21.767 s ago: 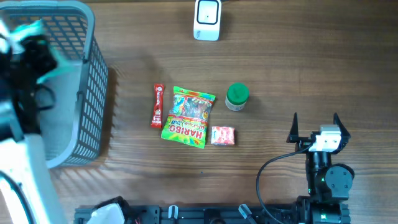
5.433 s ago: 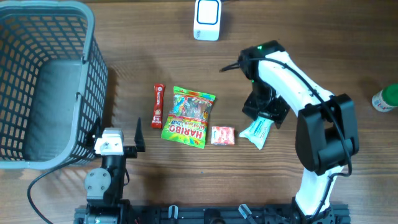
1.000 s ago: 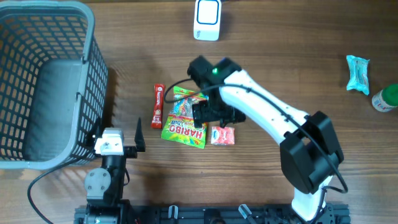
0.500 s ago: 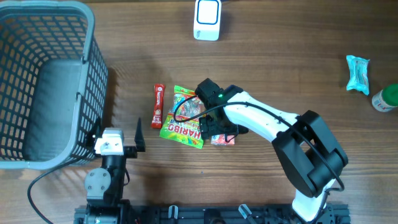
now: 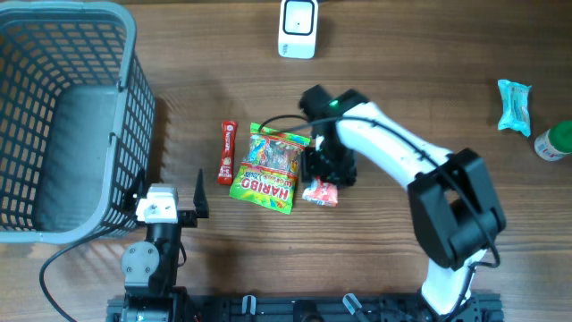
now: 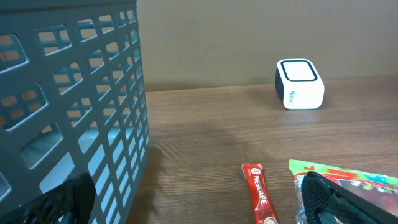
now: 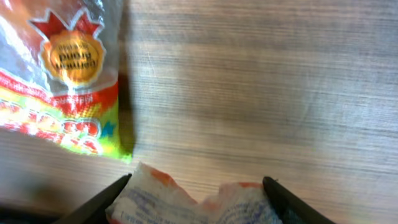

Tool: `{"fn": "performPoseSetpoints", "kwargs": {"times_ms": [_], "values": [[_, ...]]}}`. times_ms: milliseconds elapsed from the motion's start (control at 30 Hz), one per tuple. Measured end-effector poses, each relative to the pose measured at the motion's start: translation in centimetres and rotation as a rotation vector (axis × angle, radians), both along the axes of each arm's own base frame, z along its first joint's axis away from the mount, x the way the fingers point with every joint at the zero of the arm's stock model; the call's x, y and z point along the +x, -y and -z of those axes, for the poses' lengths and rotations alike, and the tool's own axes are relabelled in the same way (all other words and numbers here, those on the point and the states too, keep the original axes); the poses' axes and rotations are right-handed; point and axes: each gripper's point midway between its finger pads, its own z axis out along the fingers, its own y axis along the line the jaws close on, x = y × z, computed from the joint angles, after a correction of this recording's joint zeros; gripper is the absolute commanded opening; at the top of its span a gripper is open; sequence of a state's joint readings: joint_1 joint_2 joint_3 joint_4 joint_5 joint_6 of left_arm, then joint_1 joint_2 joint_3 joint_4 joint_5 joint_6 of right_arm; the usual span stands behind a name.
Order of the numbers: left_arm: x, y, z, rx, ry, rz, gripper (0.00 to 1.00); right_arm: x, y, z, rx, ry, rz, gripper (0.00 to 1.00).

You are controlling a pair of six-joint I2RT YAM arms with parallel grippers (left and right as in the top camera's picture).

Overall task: Scan the item barcode
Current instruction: 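Grasp the red-white packet with the right gripper, then lift the red-white packet with the right gripper to the scanner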

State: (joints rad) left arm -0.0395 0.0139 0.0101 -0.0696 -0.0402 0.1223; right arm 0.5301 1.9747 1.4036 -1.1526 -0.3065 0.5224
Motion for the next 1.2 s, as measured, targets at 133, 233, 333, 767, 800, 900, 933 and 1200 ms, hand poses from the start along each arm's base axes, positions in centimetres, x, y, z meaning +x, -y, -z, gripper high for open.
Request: {"fn": "performPoseSetpoints", "kwargs": {"times_ms": [133,233,333,767,800,900,933,1200], "values": [[0.0,0.0,0.0,0.000,0.000,0.000,1.00,1.0,2.5,-1.4,0.136,-0.122,0.173,0.65],[0.0,0.0,0.0,0.000,0.000,0.000,1.00,1.6,4.1,-2.0,0.188,-0.161,0.244,0.64],[0.0,0.0,0.0,0.000,0.000,0.000,1.00,2.3,4.5,-2.1,0.216,-0.146,0.250,0.64],[0.0,0.0,0.0,0.000,0.000,0.000,1.00,26.6,0.9,-14.9,0.411,0.969,0.112,0.58],[0.0,0.0,0.0,0.000,0.000,0.000,1.00,28.1,0.8,-16.2,0.382,1.066,0.119,0.58],[0.0,0.0,0.0,0.000,0.001,0.000,1.00,31.1,-1.4,-19.2,0.375,1.300,0.108,0.56],[0.0,0.0,0.0,0.000,0.000,0.000,1.00,32.2,-2.4,-19.8,0.370,1.385,0.099,0.55],[0.0,0.0,0.0,0.000,0.000,0.000,1.00,37.8,-3.9,-13.3,0.227,1.622,0.154,0.55]]}}
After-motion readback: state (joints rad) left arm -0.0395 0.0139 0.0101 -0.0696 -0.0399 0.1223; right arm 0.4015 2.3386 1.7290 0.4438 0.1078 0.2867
